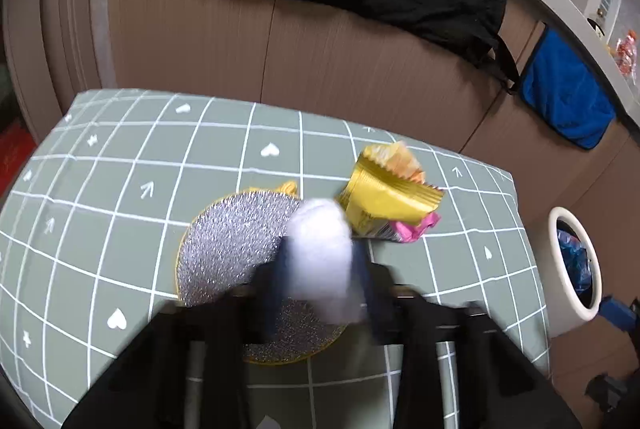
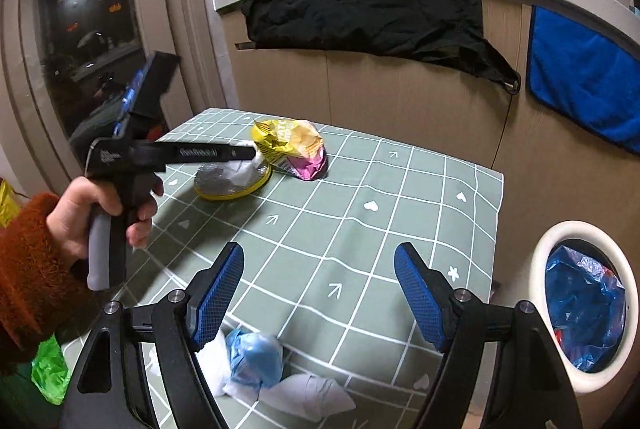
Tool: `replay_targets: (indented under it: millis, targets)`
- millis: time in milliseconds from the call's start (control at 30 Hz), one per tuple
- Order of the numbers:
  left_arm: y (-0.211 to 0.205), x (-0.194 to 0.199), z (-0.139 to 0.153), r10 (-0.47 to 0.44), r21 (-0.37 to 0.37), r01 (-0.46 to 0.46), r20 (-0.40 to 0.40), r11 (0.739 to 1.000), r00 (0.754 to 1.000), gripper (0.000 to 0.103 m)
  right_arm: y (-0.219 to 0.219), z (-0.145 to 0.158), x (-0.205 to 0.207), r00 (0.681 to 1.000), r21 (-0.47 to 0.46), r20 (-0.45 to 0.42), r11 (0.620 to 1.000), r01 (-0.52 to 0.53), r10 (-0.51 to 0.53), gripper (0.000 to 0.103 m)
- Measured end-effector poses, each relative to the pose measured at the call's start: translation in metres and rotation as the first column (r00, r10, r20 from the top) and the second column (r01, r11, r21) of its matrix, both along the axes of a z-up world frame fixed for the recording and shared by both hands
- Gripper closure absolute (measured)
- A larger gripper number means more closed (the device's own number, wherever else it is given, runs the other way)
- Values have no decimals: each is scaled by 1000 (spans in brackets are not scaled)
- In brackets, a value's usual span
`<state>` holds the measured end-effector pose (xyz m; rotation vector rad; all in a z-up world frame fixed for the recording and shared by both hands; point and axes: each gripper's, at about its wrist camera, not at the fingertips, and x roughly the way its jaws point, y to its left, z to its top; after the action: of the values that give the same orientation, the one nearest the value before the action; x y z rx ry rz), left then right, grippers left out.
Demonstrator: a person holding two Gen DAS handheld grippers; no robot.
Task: Collect trash
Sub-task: 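Grasp the white tissue ball with the left tool, then grasp the yellow and pink snack bag with the right tool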
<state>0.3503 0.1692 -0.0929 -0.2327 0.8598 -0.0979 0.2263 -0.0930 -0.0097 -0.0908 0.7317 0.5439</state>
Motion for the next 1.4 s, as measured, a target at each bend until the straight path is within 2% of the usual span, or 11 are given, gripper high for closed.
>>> replay_targets:
  millis: [100,300,400,567,667,867,1033,1133,1200,1333,1400]
  targets:
    - [8,-16,3,-11,1,11,6,1000,1000,92,7,8,8,1000,-22,14,1000,-12,13,28]
    - [30,-82,21,49,6,-50,50,999,998,93,42,20,46,997,-31,23,997,-76,77,28]
    - [46,-114,16,98,3,-98,19,995,995,93,69,15,72,994,-49,-7,993,-106,106,28]
    - [62,-158,10,182,80,-185,49,979,982,93,99,-1,120,992,6,-92,997,-82,83,28]
    - [75,-171,6,206,40,-208,40,977,978,92,115,-11,144,992,7,-117,999,-41,41,28]
    - [82,-181,5,207,28,-209,47,978,977,92,142,-43,171,990,-129,-139,992,-1,-17,28]
    - [83,-184,7,200,12,-201,62,979,978,92,141,-64,179,963,-99,-271,995,-31,3,29]
    - [81,-184,9,199,2,-199,65,980,978,92,137,-67,172,948,-68,-316,996,-65,41,43]
    - [79,-185,10,194,-4,-195,67,981,979,92,135,-61,162,954,-79,-295,994,-79,52,50]
    - [72,-188,15,186,2,-187,75,982,980,92,130,-42,146,961,-66,-258,990,-123,102,73]
    - [68,-190,17,184,5,-185,77,983,980,92,125,-29,133,960,-44,-241,987,-156,141,74]
